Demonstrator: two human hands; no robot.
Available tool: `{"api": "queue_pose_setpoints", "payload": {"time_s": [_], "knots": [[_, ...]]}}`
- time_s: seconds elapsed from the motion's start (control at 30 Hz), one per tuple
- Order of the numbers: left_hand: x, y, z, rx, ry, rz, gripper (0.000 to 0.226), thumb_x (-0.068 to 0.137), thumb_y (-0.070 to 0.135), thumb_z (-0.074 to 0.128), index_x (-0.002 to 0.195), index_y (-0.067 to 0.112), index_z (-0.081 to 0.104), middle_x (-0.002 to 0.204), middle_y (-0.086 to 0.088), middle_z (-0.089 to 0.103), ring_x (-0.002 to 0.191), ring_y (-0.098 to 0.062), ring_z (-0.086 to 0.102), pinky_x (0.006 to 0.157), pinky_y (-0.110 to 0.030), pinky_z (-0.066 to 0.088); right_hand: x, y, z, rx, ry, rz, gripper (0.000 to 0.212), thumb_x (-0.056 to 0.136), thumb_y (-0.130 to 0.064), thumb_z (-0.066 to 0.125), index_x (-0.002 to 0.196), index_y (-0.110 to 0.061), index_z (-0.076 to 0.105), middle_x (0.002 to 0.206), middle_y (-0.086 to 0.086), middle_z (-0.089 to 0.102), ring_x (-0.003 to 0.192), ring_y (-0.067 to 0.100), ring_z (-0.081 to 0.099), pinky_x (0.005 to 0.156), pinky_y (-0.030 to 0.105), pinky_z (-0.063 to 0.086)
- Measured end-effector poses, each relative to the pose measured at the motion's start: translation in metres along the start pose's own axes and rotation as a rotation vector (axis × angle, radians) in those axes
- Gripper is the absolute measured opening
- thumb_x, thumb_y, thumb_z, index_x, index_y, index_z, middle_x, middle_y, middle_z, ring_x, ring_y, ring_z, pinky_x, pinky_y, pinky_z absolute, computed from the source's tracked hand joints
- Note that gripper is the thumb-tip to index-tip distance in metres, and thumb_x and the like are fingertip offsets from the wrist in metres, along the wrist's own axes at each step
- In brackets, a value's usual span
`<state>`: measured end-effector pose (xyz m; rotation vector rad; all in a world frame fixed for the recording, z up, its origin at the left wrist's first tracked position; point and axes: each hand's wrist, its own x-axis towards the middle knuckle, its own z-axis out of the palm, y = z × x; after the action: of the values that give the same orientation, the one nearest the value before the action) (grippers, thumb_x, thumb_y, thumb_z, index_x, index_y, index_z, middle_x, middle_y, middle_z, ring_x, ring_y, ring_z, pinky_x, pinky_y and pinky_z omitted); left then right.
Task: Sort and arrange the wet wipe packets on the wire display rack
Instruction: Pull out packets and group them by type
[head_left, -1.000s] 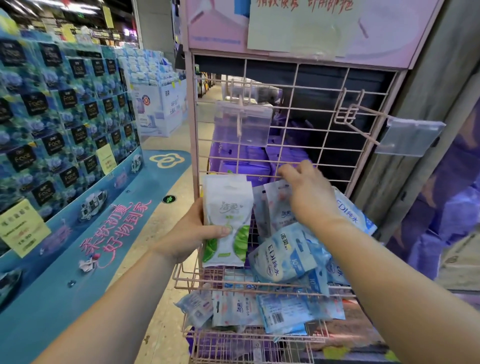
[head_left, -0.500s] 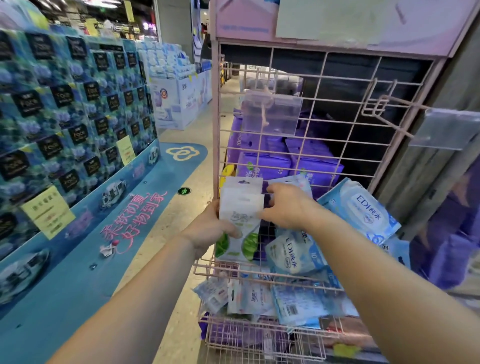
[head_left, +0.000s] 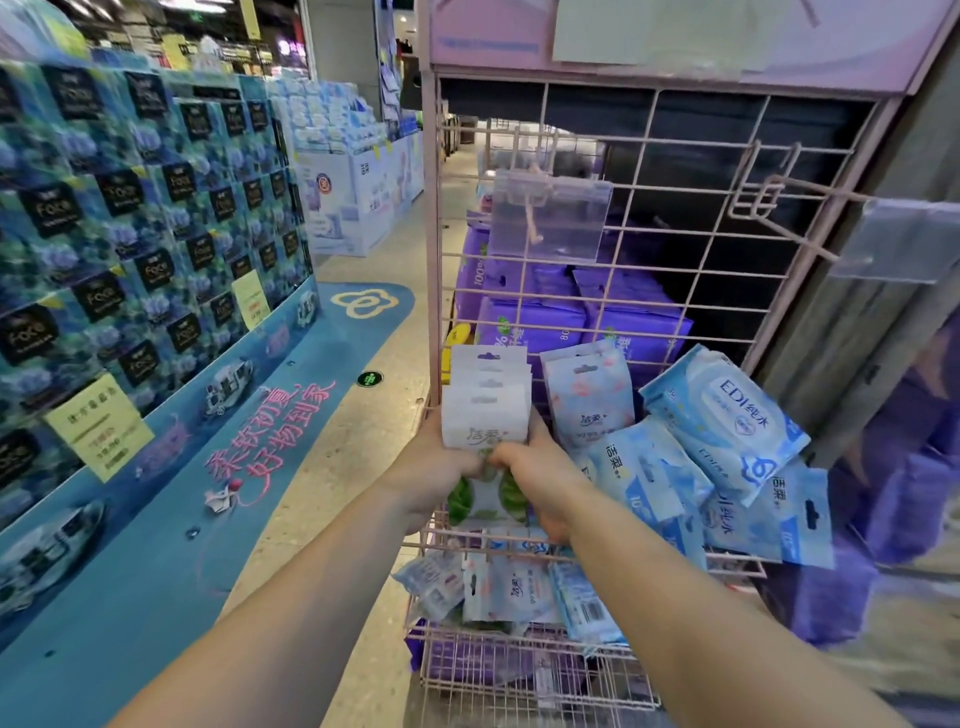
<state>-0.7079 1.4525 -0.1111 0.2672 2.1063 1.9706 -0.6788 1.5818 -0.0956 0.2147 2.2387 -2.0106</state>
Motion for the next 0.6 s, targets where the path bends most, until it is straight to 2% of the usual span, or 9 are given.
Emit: {"api": "queue_pose_setpoints", "payload": {"time_s": [0.07,0.17,0.23,0.3,0.37,0.43,0.5,0.53,0.6], "knots": [[-0.003,0.002,0.001,0.0,-0.001,0.008,0.074,0.054,-0.01,0.065,0.121,0.018,0.056,0.108,-0.006,0.072,0.103,-0.025,0.065,0.081,-0.037,0.054,-0.002,0.0,-0.001,-0.041,-0.001,-0.007,0.075,0.074,-0.003,0.052,0.138,-0.039,0.033,0.119,-0.003,0.061,0.11,0.019,0.055,0.098,0.043,0.047],[-0.008,0.01,-0.002,0.011,0.036,0.039,0.077,0.059,-0.016,0.068,0.126,0.019,0.051,0.111,-0.006,0.07,0.102,-0.021,0.066,0.075,-0.031,0.056,-0.01,-0.003,-0.003,-0.123,0.027,-0.026,0.071,0.081,-0.008,0.055,0.141,-0.037,0.03,0.126,-0.002,0.059,0.115,0.02,0.054,0.102,0.044,0.044],[-0.015,0.017,-0.008,0.032,0.066,0.095,0.076,0.064,-0.008,0.075,0.124,0.031,0.049,0.118,0.003,0.065,0.099,-0.006,0.065,0.071,-0.022,0.053,-0.022,-0.006,-0.004,-0.151,0.058,-0.064,0.072,0.086,-0.016,0.057,0.146,-0.037,0.024,0.137,-0.005,0.053,0.122,0.018,0.05,0.106,0.043,0.041],[-0.023,0.022,-0.013,0.08,0.139,0.084,0.088,0.07,0.005,0.079,0.14,0.032,0.034,0.133,0.009,0.048,0.113,-0.004,0.054,0.084,-0.025,0.047,-0.041,-0.007,-0.011,-0.189,0.128,-0.165,0.071,0.086,-0.024,0.058,0.148,-0.033,0.023,0.141,-0.009,0.048,0.126,0.011,0.046,0.108,0.036,0.038],[-0.033,0.021,-0.016,0.159,0.281,0.082,0.096,0.073,0.016,0.08,0.147,0.028,0.021,0.145,0.003,0.038,0.125,-0.012,0.043,0.094,-0.032,0.038,-0.068,-0.008,-0.028,-0.224,0.289,-0.386,0.057,0.083,-0.027,0.06,0.137,-0.034,0.044,0.128,-0.018,0.057,0.111,-0.005,0.052,0.098,0.016,0.04],[-0.046,0.017,-0.01,0.229,0.445,0.201,0.082,0.071,0.025,0.08,0.139,0.03,0.034,0.136,0.003,0.046,0.115,-0.012,0.049,0.092,-0.034,0.042,-0.093,-0.009,-0.056,-0.375,0.55,-0.542,0.035,0.078,-0.032,0.061,0.113,-0.038,0.059,0.101,-0.02,0.062,0.09,-0.009,0.053,0.079,0.008,0.04],[-0.057,0.013,0.0,0.346,0.565,0.301,0.064,0.069,0.031,0.079,0.12,0.039,0.042,0.113,0.011,0.053,0.096,-0.007,0.053,0.081,-0.036,0.047,-0.106,-0.008,-0.084,-0.551,0.692,-0.511,0.034,0.076,-0.04,0.066,0.109,-0.033,0.058,0.095,-0.015,0.056,0.088,-0.002,0.052,0.078,0.018,0.044],[-0.059,0.009,0.005,0.41,0.589,0.313,0.061,0.066,0.033,0.079,0.113,0.042,0.041,0.105,0.013,0.051,0.09,-0.007,0.052,0.076,-0.035,0.047,-0.107,-0.006,-0.093,-0.635,0.68,-0.431,0.045,0.074,-0.044,0.07,0.115,-0.031,0.056,0.1,-0.01,0.055,0.092,0.002,0.053,0.082,0.027,0.047],[-0.059,0.002,0.013,0.495,0.57,0.245,0.072,0.062,0.036,0.082,0.117,0.04,0.036,0.108,0.009,0.049,0.094,-0.015,0.054,0.076,-0.038,0.048,-0.106,-0.001,-0.099,-0.823,0.589,-0.252,0.07,0.068,-0.052,0.074,0.128,-0.027,0.048,0.115,-0.001,0.054,0.106,0.018,0.054,0.089,0.041,0.047]]}}
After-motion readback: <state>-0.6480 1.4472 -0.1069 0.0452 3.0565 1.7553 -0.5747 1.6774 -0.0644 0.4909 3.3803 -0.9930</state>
